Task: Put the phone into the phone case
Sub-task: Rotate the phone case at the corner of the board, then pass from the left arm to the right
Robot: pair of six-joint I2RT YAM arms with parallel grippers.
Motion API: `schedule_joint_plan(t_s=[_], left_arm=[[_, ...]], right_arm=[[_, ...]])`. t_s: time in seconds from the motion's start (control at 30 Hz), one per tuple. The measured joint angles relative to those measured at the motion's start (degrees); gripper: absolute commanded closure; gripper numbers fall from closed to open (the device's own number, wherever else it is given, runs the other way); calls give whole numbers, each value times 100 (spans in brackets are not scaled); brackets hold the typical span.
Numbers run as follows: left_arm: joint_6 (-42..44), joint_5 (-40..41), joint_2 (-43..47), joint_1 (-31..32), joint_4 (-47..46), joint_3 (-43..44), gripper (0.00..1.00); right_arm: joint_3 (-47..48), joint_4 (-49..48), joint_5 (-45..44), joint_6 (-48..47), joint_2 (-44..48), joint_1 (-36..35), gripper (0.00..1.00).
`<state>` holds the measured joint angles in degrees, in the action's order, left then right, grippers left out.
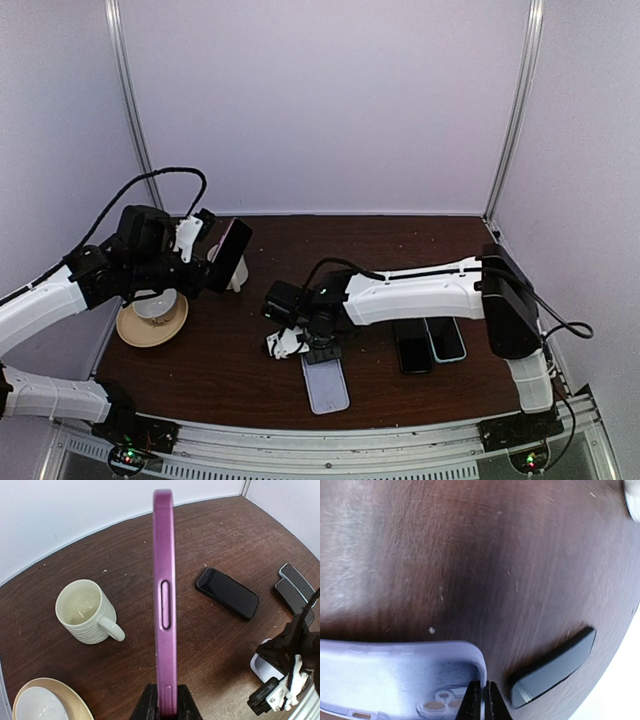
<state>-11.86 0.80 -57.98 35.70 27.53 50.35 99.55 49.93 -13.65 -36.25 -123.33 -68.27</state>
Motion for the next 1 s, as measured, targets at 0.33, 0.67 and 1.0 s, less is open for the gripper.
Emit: schedule_joint_plan(t_s=[0.33,0.67,1.0], left_arm=[[2,-166,-50,-9,-20,-11,100],[448,-1366,-28,-9,-240,-122,100],[1738,-3224,-317,737,284,586,100]], right_arm=[[-96,-852,-286,-540,-118,57,42],[-1609,-1895,1812,1126,3300,931,12],[-1259,-1921,4089,2371,3880,1495,10]])
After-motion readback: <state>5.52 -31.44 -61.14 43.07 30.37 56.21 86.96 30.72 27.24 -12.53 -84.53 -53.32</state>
